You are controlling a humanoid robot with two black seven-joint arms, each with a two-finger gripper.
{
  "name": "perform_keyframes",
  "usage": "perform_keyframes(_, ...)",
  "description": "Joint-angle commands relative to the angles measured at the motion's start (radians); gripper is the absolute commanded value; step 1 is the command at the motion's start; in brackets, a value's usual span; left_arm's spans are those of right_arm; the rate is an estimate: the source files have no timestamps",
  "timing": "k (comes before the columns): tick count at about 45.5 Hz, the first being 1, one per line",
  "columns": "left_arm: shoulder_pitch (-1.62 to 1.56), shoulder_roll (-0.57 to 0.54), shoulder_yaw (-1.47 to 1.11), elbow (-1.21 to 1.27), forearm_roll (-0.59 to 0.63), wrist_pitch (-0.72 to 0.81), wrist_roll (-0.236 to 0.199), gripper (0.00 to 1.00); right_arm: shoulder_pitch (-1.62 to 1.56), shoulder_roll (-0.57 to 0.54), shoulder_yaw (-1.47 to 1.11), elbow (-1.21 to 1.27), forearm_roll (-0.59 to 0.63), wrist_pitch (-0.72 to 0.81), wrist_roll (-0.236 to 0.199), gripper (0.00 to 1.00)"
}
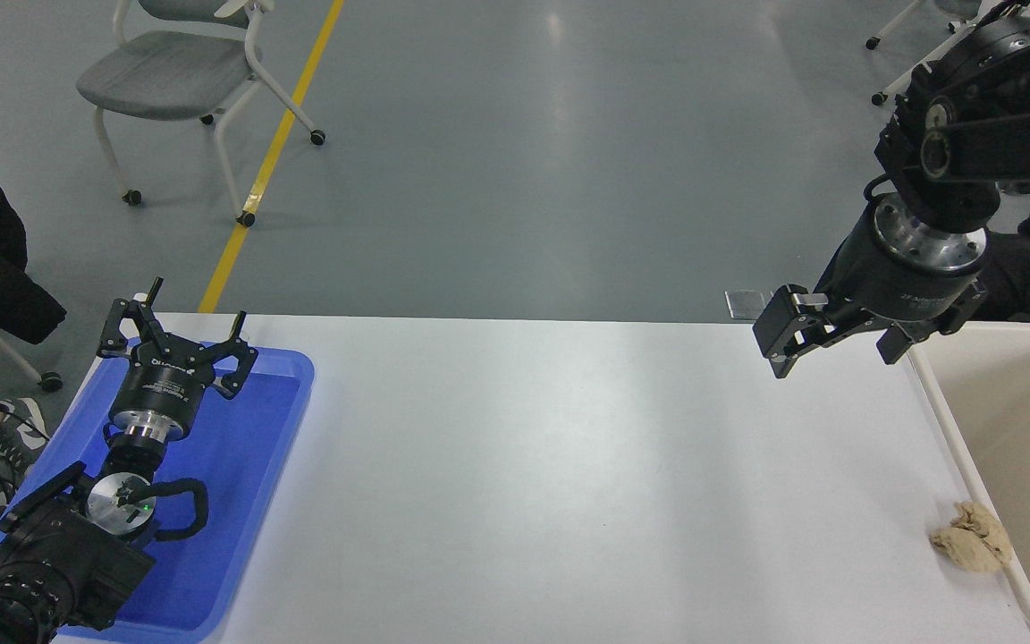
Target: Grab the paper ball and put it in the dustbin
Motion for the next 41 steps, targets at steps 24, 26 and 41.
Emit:
perform_keyframes(24,0.0,-0.005,0.001,-0.002,0.0,0.0,0.002,1.0,-0.05,-0.008,0.029,-0.05,-0.023,-0.012,-0.001,1.0)
perform_keyframes(26,0.0,-0.005,0.001,-0.002,0.0,0.0,0.002,1.0,-0.051,-0.022,0.023,-0.05,-0.025,-0.012,0.001,1.0)
perform_keyframes(41,0.0,-0.005,0.001,0.001,0.0,0.0,0.002,1.0,-0.13,-0.296,0.032,-0.053,-0.236,-0.016,-0.001,1.0)
